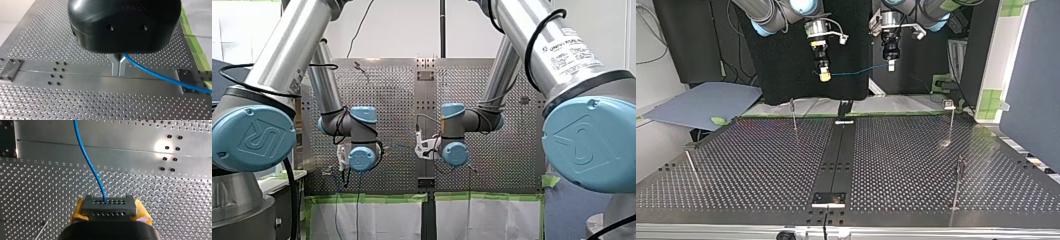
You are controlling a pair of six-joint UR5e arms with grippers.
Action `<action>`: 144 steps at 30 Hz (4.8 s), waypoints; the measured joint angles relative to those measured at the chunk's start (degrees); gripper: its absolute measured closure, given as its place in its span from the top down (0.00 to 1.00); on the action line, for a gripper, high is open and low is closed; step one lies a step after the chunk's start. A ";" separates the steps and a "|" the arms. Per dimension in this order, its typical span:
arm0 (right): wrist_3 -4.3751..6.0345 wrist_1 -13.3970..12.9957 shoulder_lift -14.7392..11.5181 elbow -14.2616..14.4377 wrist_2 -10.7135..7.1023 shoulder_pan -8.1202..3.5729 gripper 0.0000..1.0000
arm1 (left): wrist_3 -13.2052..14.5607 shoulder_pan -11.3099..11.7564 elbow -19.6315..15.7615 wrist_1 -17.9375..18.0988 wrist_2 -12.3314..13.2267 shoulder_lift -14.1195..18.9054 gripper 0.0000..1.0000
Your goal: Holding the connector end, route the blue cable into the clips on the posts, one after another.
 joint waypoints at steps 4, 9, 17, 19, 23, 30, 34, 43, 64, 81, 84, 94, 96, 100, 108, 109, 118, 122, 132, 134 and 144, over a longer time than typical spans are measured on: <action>0.00 0.00 0.00 0.00 0.00 0.00 0.00 | 0.00 0.00 0.00 0.00 0.00 0.00 0.00; 0.00 0.00 0.00 0.00 0.00 0.00 0.00 | 0.00 0.00 0.00 0.00 0.00 0.00 0.00; 0.00 0.04 0.00 0.00 -0.05 0.00 0.00 | -0.05 0.08 -0.12 0.04 -0.16 -0.35 0.00; 0.00 0.07 0.00 0.00 -0.07 0.00 0.00 | -0.03 0.13 -0.15 0.02 -0.21 -0.65 0.00; 0.00 0.08 0.00 0.00 -0.09 0.00 0.00 | -0.01 0.16 -0.16 0.01 -0.25 -0.92 0.00; 0.00 0.09 0.00 0.00 -0.09 0.00 0.00 | 0.00 0.18 -0.17 0.00 -0.26 -0.95 0.00; 0.01 0.09 0.00 0.00 -0.09 0.00 0.00 | 0.00 0.18 -0.17 0.00 -0.26 -0.97 0.00; 0.45 1.24 1.14 0.06 1.05 0.56 0.00 | 0.00 0.18 -0.17 0.00 -0.26 -0.97 0.00; 0.62 8.42 7.11 0.09 5.09 0.79 0.00 | 0.00 0.18 -0.17 0.00 -0.27 -0.97 0.00; 4.30 10.86 0.29 -3.37 1.14 -0.05 0.00 | 2.14 -0.86 0.09 -7.36 -6.52 6.40 0.00; 4.27 12.39 -1.37 -4.23 -0.51 0.07 0.00 | 3.26 -0.47 0.17 -9.07 -7.94 8.10 0.00; 3.86 16.39 -6.64 -6.74 -5.77 0.37 0.00 | 3.59 1.56 1.66 -14.93 -9.32 13.98 0.00; 3.40 17.30 -7.76 -7.58 -6.88 0.51 0.00 | 3.40 1.91 2.59 -16.06 -9.28 15.07 0.00; 3.19 19.08 -9.66 -9.32 -8.79 0.66 0.00 | 3.22 2.44 4.71 -18.24 -9.24 17.28 0.00; 3.40 22.84 -12.81 -13.07 -10.59 0.71 0.00 | 2.67 3.79 9.37 -22.92 -10.13 21.94 0.00; 3.40 23.30 -12.94 -13.54 -10.85 0.73 0.00 | 2.63 3.91 9.91 -23.46 -10.26 22.49 0.00; 3.11 27.75 -13.43 -17.99 -13.61 1.24 0.00 | 2.55 5.20 15.00 -28.56 -11.04 27.57 0.00; 3.34 29.68 -13.51 -19.94 -14.45 1.59 0.00 | 2.55 5.87 17.22 -30.77 -11.01 29.80 0.00; 4.65 32.65 -13.52 -25.47 -15.39 1.97 0.00 | 2.19 7.70 22.24 -35.97 -10.13 33.54 0.00; 4.74 33.30 -13.52 -26.53 -15.54 2.04 0.00 | 1.87 8.18 22.84 -37.21 -9.43 33.67 0.00; 4.99 35.76 -13.50 -32.48 -16.40 2.84 0.00 | 1.41 10.58 24.36 -42.83 -7.06 32.26 0.00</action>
